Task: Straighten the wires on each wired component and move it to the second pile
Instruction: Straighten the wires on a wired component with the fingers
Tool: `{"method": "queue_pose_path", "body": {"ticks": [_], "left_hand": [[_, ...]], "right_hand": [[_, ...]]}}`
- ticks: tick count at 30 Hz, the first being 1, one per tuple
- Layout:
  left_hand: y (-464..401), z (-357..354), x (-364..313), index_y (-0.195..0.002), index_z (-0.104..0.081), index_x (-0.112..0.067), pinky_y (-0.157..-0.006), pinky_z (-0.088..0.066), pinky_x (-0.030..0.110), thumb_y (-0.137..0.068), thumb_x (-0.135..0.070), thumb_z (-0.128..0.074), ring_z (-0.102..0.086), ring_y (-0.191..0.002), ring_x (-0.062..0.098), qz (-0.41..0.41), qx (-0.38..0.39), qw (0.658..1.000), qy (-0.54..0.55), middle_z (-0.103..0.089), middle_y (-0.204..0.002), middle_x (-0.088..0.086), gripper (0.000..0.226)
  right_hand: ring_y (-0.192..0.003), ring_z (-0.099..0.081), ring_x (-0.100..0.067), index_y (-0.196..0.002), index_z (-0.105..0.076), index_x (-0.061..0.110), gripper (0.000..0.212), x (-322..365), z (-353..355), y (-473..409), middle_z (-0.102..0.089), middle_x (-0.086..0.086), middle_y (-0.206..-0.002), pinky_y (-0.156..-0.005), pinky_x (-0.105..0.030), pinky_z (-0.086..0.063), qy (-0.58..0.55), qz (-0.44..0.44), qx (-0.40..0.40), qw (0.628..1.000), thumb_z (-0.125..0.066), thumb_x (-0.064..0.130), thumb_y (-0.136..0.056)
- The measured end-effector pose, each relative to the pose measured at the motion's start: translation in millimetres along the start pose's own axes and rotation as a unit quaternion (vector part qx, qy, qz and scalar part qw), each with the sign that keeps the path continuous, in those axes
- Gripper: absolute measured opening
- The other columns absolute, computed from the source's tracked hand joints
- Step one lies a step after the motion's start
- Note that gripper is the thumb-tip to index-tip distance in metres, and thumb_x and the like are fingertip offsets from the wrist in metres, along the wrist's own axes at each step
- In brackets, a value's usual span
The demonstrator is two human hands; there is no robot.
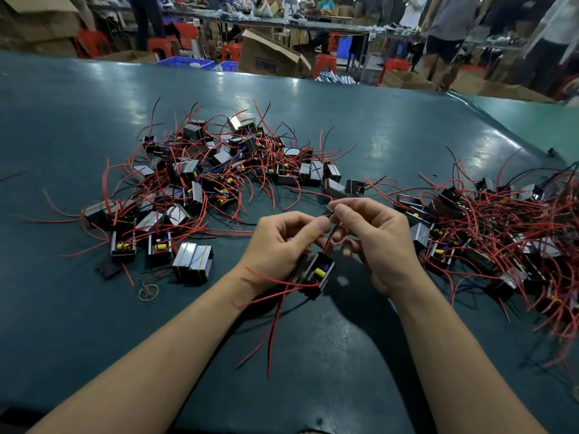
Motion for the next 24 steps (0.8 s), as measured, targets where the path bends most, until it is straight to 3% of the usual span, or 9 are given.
{"method": "queue_pose_path", "body": {"ticks": [2,6,11,17,20,24], "left_hand": [[-0.4,0.4,0.0,-0.087,-0.072,-0.007,-0.07,-0.055,0.04,-0.094,-0.015,-0.059,-0.068,-0.071,0.021,-0.002,-0.015,1.0,-0.01,-0.074,-0.078,0.011,0.016],[-2.8,2.6,1.8,-0.089,-0.074,-0.008,-0.061,-0.044,0.014,-0.094,-0.011,-0.06,-0.059,-0.062,-0.002,-0.042,-0.068,0.995,-0.062,-0.068,-0.069,-0.008,0.015],[-2.8,0.9,1.1,-0.087,-0.072,-0.013,-0.055,-0.046,0.018,-0.089,-0.009,-0.067,-0.057,-0.056,0.005,-0.061,-0.083,0.993,-0.06,-0.065,-0.062,-0.005,0.007],[-1.3,1.8,2.4,-0.089,-0.074,-0.003,-0.062,-0.051,0.019,-0.087,-0.008,-0.071,-0.063,-0.063,0.009,-0.048,-0.061,0.996,-0.045,-0.071,-0.071,0.012,0.006],[-3.0,1.2,3.7,-0.09,-0.073,-0.003,-0.062,-0.049,0.016,-0.087,-0.006,-0.07,-0.061,-0.062,0.005,-0.031,-0.062,0.997,-0.046,-0.069,-0.068,0.003,0.005],[-3.8,1.2,5.6,-0.086,-0.068,-0.01,-0.063,-0.05,0.023,-0.09,-0.008,-0.066,-0.06,-0.063,0.006,-0.031,-0.087,0.993,-0.071,-0.066,-0.07,0.001,0.005]], "right_hand": [[-0.055,-0.06,-0.013,-0.1,-0.069,0.004,0.012,0.3,1.4,-1.4,-0.068,-0.007,-0.073,-0.041,-0.018,-0.043,-0.02,-0.02,-0.004,1.0,-0.061,0.002,-0.091],[-0.058,-0.059,-0.013,-0.099,-0.069,0.006,0.011,-1.8,3.5,-2.9,-0.071,-0.007,-0.074,-0.044,-0.018,-0.042,-0.009,-0.058,-0.001,0.998,-0.06,0.004,-0.092],[-0.056,-0.06,-0.013,-0.093,-0.067,0.004,0.019,-3.4,-3.7,-1.1,-0.069,-0.009,-0.073,-0.048,-0.02,-0.049,-0.06,-0.08,0.043,0.994,-0.069,0.018,-0.08],[-0.06,-0.063,-0.014,-0.089,-0.069,0.007,0.004,-5.1,-2.8,-2.3,-0.07,-0.013,-0.079,-0.05,-0.022,-0.052,-0.011,-0.053,0.013,0.998,-0.068,0.009,-0.086],[-0.061,-0.061,-0.014,-0.091,-0.073,0.007,0.012,-5.0,-4.9,-1.8,-0.07,-0.008,-0.076,-0.052,-0.021,-0.052,-0.025,-0.057,0.008,0.998,-0.062,0.011,-0.092],[-0.064,-0.064,-0.014,-0.097,-0.073,0.006,0.015,-5.3,-6.4,-1.8,-0.068,-0.01,-0.082,-0.058,-0.02,-0.054,-0.041,-0.063,-0.008,0.997,-0.059,0.007,-0.093]]}}
Point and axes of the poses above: each hand's wrist, its own y-axis away from the middle knuckle, its own z-axis out of the back of the hand, x = y × z, the point moved 1 cm from there along -y, towards the middle knuckle
